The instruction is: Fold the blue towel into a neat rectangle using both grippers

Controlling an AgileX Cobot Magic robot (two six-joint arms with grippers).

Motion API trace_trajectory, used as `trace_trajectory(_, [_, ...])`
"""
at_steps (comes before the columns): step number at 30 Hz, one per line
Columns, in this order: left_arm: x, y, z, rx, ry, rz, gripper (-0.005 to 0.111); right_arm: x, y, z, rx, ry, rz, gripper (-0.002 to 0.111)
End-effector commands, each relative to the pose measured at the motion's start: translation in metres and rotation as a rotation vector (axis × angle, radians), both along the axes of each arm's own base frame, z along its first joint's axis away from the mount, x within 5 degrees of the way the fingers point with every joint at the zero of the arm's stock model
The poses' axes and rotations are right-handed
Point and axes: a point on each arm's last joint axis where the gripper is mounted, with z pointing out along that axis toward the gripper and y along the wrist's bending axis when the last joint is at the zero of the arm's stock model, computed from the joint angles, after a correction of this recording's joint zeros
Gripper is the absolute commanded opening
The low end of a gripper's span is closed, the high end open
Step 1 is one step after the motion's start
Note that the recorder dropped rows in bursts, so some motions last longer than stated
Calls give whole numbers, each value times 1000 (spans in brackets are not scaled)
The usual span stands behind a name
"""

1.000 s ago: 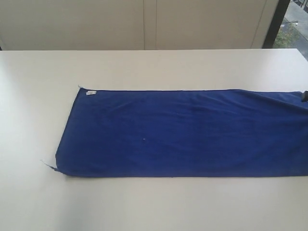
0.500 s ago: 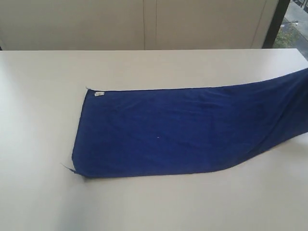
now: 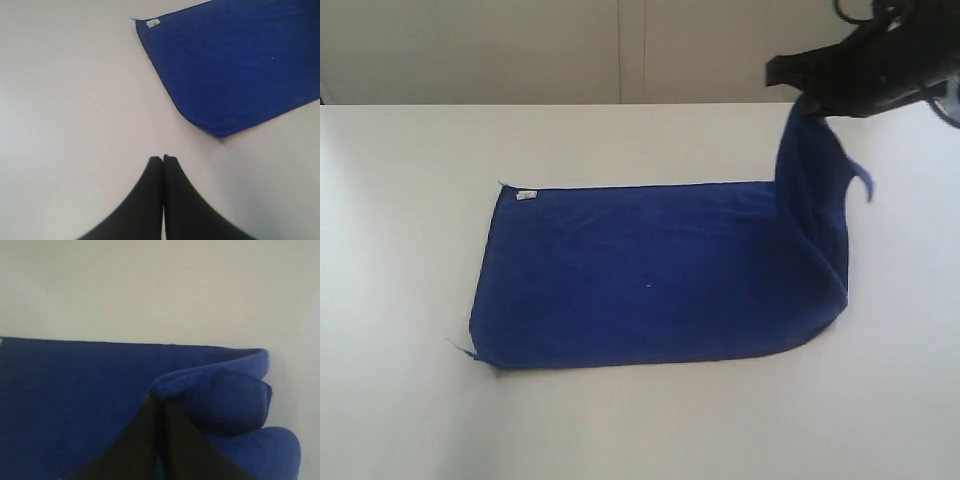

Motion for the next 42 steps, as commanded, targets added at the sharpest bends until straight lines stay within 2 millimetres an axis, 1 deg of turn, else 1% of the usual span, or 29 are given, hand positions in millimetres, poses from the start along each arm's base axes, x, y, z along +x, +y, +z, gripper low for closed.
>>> trace_trajectory(1, [-2, 0, -2, -8, 12, 1, 0, -5, 55, 8, 2, -85, 145, 0])
trace_trajectory(2, [-2, 0, -2, -8, 12, 1, 0, -6, 65, 9, 3, -88, 172, 0])
trace_trajectory(3, [-2, 0, -2, -8, 12, 1, 0, -8, 89, 9, 6, -85, 237, 0])
trace_trajectory(4, [-2, 0, -2, -8, 12, 1, 0, -8, 101, 8, 7, -83, 267, 0])
trace_trajectory(5, [-2, 0, -2, -8, 12, 1, 0, -7, 121, 8, 10, -87, 316, 0])
trace_trajectory(6, [-2, 0, -2, -8, 12, 1, 0, -5, 132, 8, 12, -90, 340, 0])
trace_trajectory(7, [-2, 0, -2, -8, 12, 1, 0, 0, 152, 3, 13, -83, 381, 0])
trace_trajectory(8, [-2, 0, -2, -8, 12, 1, 0, 1, 164, -1, 12, -76, 407, 0])
trace_trajectory(9, [-2, 0, -2, -8, 12, 1, 0, 7, 184, -14, 7, -53, 443, 0])
trace_trajectory(10, [-2, 0, -2, -8, 12, 1, 0, 9, 194, -22, 3, -40, 461, 0])
trace_trajectory(11, [-2, 0, -2, -8, 12, 1, 0, 12, 213, -36, -1, -27, 493, 0])
trace_trajectory(12, [-2, 0, -2, -8, 12, 1, 0, 15, 223, -42, -2, -26, 506, 0])
trace_trajectory(13, [-2, 0, -2, -8, 12, 1, 0, 18, 235, -57, -9, -7, 526, 0])
trace_trajectory(14, [-2, 0, -2, -8, 12, 1, 0, 21, 244, -64, -11, -2, 537, 0])
trace_trajectory(17, [-2, 0, -2, -8, 12, 1, 0, 29, 268, -99, -28, 37, 568, 0])
trace_trajectory(18, [-2, 0, -2, -8, 12, 1, 0, 32, 280, -120, -38, 63, 583, 0])
trace_trajectory(19, [-2, 0, -2, -8, 12, 1, 0, 34, 284, -128, -41, 69, 588, 0])
trace_trajectory(20, [-2, 0, -2, -8, 12, 1, 0, 37, 290, -141, -49, 79, 598, 0])
trace_trajectory(22, [-2, 0, -2, -8, 12, 1, 0, 40, 299, -155, -52, 84, 608, 0])
trace_trajectory(23, [-2, 0, -2, -8, 12, 1, 0, 40, 301, -159, -53, 86, 611, 0])
trace_trajectory(26, [-2, 0, -2, -8, 12, 1, 0, 42, 301, -161, -50, 74, 607, 0])
trace_trajectory(36, [-2, 0, -2, -8, 12, 1, 0, 42, 302, -161, -56, 61, 615, 0])
trace_trajectory(38, [-2, 0, -2, -8, 12, 1, 0, 42, 302, -161, -59, 64, 618, 6])
trace_trajectory(42, [-2, 0, -2, -8, 12, 1, 0, 42, 302, -161, -58, 62, 617, 27])
